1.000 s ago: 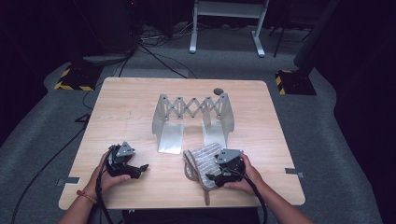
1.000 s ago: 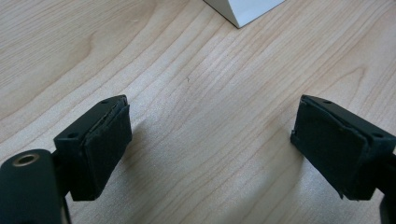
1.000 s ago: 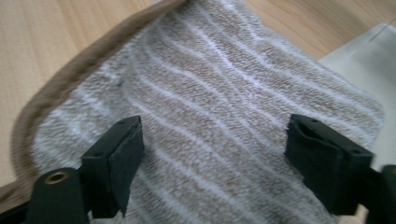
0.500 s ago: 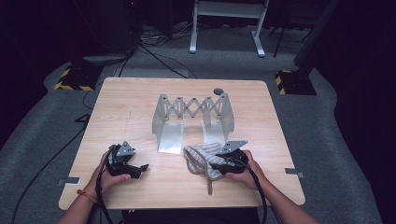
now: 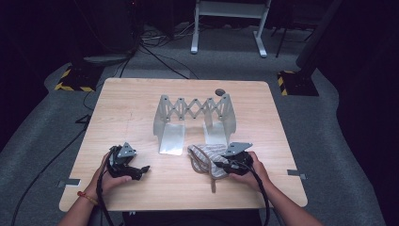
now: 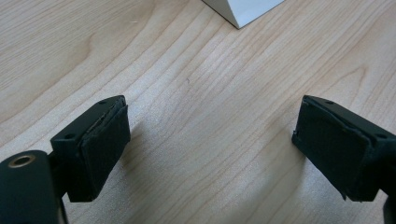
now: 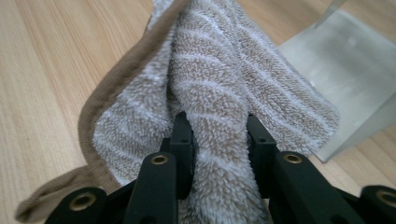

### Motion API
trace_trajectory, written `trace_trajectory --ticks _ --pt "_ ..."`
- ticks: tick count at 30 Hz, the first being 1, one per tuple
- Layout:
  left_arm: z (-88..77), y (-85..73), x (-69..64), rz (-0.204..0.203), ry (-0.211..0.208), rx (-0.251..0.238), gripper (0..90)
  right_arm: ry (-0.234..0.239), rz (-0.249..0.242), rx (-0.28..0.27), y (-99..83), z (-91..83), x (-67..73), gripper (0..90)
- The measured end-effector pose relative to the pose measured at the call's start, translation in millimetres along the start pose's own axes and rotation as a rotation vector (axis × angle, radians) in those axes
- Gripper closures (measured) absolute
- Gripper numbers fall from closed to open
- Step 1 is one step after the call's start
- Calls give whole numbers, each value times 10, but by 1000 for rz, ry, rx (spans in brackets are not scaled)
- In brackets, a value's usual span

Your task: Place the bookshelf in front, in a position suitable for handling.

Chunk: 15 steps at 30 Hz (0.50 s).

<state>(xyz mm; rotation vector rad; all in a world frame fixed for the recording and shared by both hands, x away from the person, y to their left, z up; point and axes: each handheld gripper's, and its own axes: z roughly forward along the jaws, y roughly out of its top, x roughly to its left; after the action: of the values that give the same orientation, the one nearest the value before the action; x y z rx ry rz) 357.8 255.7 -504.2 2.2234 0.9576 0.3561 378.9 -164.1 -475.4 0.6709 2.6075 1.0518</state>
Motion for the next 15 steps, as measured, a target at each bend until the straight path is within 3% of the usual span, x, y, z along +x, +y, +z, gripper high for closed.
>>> trace_trajectory --ticks 6,7,15 --pt "-1 1 4 6 1 1 111 -63 8 -92 40 -205 -34 707" --pt "-1 1 3 4 0 2 111 -84 20 -136 64 -294 -56 707" --pt "-1 1 5 6 -1 2 111 -171 37 -237 131 -516 -120 707"
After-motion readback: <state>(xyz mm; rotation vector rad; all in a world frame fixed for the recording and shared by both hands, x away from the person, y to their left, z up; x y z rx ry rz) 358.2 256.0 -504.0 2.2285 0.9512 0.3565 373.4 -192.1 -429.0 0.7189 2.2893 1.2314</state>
